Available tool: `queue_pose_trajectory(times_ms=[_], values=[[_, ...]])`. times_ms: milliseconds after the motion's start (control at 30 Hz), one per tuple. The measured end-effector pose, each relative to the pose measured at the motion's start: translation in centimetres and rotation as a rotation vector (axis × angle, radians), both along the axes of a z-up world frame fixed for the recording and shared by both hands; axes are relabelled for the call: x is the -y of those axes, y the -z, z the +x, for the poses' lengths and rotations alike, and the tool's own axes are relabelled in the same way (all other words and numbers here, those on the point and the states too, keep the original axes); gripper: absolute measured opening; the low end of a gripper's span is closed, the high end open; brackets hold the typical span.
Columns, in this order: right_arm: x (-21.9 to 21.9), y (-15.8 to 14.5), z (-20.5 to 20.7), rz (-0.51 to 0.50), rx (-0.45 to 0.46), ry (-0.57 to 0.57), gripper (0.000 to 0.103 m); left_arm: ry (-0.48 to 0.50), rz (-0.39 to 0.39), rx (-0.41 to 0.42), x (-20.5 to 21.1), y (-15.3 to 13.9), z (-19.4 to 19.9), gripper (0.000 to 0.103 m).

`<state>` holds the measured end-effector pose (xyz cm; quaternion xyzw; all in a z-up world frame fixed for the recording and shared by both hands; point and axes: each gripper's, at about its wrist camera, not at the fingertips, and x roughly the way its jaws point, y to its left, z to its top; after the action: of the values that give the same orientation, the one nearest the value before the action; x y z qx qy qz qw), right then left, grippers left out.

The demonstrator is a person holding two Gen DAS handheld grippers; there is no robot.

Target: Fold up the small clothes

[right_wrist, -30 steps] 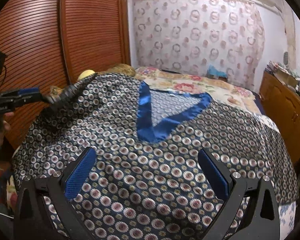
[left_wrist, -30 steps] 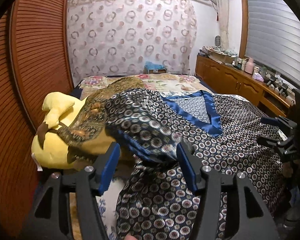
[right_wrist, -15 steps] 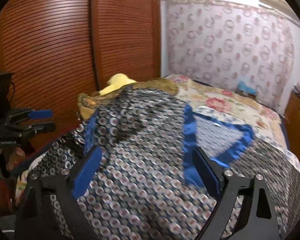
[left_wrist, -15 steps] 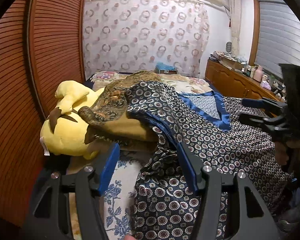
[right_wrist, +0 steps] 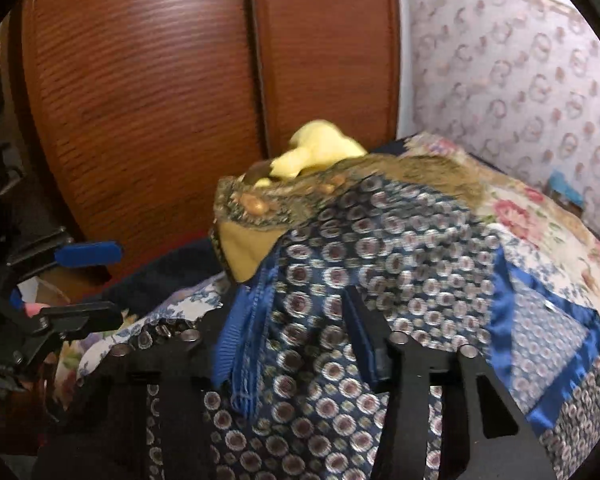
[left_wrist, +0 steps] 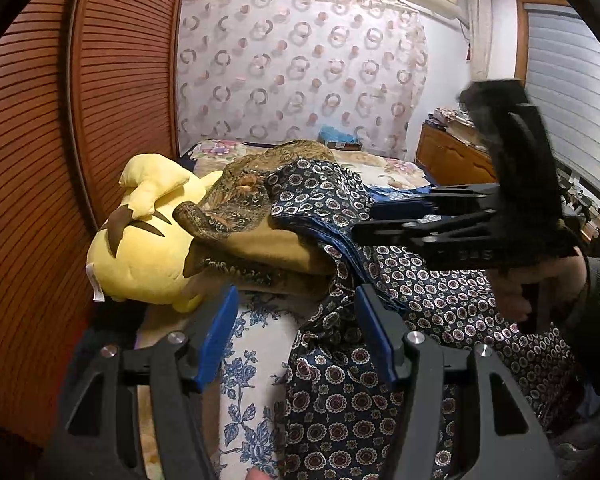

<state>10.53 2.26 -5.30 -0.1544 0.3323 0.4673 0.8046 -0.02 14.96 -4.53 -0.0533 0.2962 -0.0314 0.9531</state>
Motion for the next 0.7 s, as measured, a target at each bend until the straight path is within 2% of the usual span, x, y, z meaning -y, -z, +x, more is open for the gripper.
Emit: queue_pose_trajectory(times_ms=[100,267,400,467,533,700], values=[[-1.4,0.6,0.7,-0.019,-0.028,-0.016,0.046,0.000,0.003,-0.008,0.0,0.3,0.0,0.060],[-2.8,1.8,1.3,-0.097,-0.009,-0.020,0.046,0.004,0.004,-0.018,0.2,0.6,0.2,0.060],[-2.8,2.3,2.1,-0.110,-0.013,-0.008,0.035,0.009,0.002,-0.024,0.4,0.9,0.2,0.060],[-2.4,2.2,2.1,-0.106,-0.010,-0.005,0.027,0.011,0.001,-0.027,0.6,0.9,0.2,0.060],[-2.0,1.9,2.2,-0.089,0.002,-0.003,0.012,0.012,0.001,-0.028,0.6,1.0,0.2,0.060],[0.1,0.3,3.3,-0.011,0.016,0.064,0.008,0.011,-0.001,-0.027,0.5,1.0,0.2,0.060]])
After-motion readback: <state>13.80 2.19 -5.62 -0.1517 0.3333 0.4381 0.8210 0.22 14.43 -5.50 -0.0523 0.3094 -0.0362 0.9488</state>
